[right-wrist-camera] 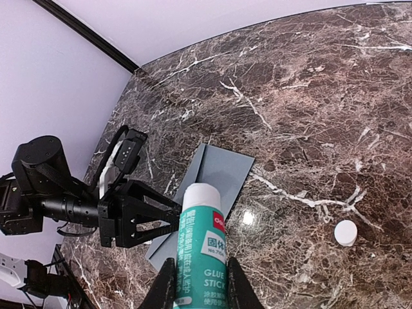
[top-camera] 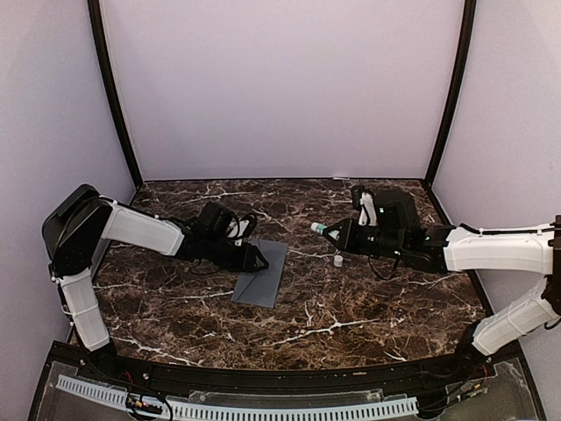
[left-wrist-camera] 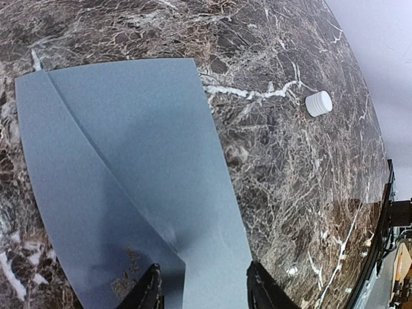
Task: Place the letter into the envelope and seal it
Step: Paint the envelope at the center of the board.
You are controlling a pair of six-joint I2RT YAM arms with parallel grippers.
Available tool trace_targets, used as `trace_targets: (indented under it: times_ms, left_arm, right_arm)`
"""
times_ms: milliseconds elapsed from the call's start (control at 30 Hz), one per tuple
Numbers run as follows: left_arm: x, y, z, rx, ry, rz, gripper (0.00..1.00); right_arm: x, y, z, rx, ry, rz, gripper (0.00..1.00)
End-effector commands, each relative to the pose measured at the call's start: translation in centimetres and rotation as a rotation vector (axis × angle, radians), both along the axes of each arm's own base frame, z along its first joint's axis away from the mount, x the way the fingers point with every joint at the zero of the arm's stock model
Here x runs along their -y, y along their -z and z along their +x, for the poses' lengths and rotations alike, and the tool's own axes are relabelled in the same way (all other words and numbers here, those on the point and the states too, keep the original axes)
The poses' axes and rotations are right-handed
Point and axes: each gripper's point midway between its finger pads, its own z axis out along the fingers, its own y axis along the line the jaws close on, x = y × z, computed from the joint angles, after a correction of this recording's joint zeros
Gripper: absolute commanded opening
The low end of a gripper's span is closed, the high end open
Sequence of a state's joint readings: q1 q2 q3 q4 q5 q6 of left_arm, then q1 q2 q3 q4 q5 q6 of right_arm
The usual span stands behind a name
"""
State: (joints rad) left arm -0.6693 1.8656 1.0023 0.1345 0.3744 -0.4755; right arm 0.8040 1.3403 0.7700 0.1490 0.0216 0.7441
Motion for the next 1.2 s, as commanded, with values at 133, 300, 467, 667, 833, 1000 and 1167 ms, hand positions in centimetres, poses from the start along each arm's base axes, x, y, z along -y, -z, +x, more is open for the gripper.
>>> trace_targets:
  times_ms: [133,300,467,667,833,1000,1167]
  left_arm:
    - [-0.4,-1.2,0.0,0.026,-0.010,-0.040,0.44]
    - [0.1,0.0,-0.4,-0.005,0.014,-0.048,0.44]
    - [-0.1,2.1,-0.9,-0.047,0.024,-0.026,0.38]
    - [-0.8,4.2,-1.9,-0.096,0.023,0.004,0.36]
    - [-0.3,3.3,-1.3,-0.076,0.020,-0.009,0.35]
    - [0.8,1.3,-0.1,-0.043,0.023,-0.053,0.36]
    - [0.8,1.6,-0.2,-0.048,0.024,-0.056,0.36]
  right_arm:
    - [-0.1,-0.8,0.4,0.018,0.009,0.030,0.01]
    - [0.1,-0.8,0.3,0.017,0.011,0.030,0.01]
    - [0.1,-0.9,0.3,0.018,0.013,0.031,0.01]
    - [0.1,-0.8,0.3,0.017,0.014,0.031,0.01]
    - [0.2,-0.9,0.3,0.019,0.016,0.031,0.01]
    - [0.3,-1.0,0.2,0.020,0.019,0.031,0.01]
    - [0.4,-0.9,0.2,0.017,0.021,0.027,0.01]
